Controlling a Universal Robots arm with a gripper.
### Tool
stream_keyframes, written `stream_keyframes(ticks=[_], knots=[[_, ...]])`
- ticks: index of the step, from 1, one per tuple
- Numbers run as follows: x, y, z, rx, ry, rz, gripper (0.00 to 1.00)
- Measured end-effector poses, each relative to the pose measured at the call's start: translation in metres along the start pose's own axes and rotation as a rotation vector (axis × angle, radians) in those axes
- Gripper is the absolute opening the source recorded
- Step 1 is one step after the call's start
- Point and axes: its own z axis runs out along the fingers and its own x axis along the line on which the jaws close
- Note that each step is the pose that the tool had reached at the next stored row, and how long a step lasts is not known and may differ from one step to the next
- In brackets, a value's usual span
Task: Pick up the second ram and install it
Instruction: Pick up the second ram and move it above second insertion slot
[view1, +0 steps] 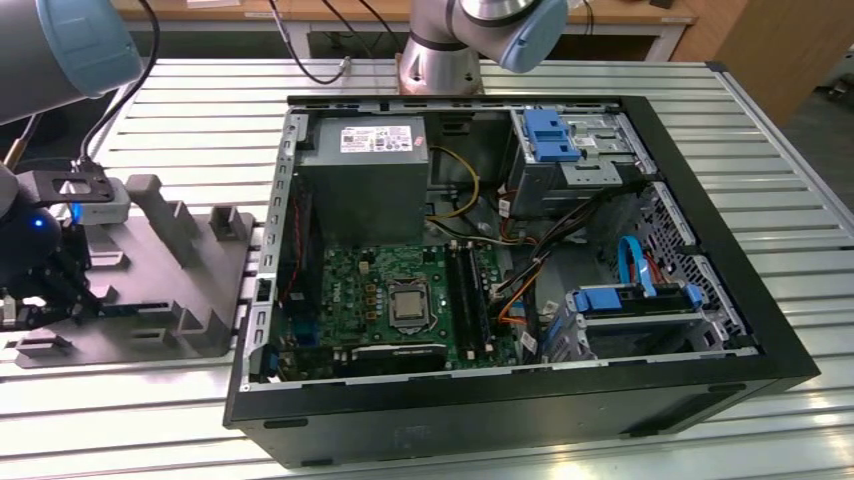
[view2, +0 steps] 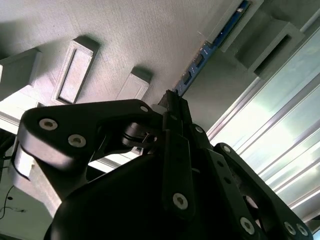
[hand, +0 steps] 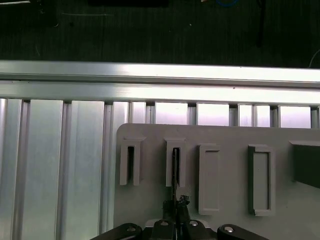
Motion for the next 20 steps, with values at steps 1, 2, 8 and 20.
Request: stream_keyframes(ticks=[1, 2, 8, 20], knots=[[0.0, 0.0, 0.0, 0.0, 0.0, 0.0, 0.13], [0.0, 0.0, 0.0001, 0.0, 0.0, 0.0, 0.13], [0.0, 0.0, -0.0018, 0.0002, -0.0001, 0.0, 0.13], [-0.0001, 0.0001, -0.003, 0.0001, 0.0, 0.0, 0.13]])
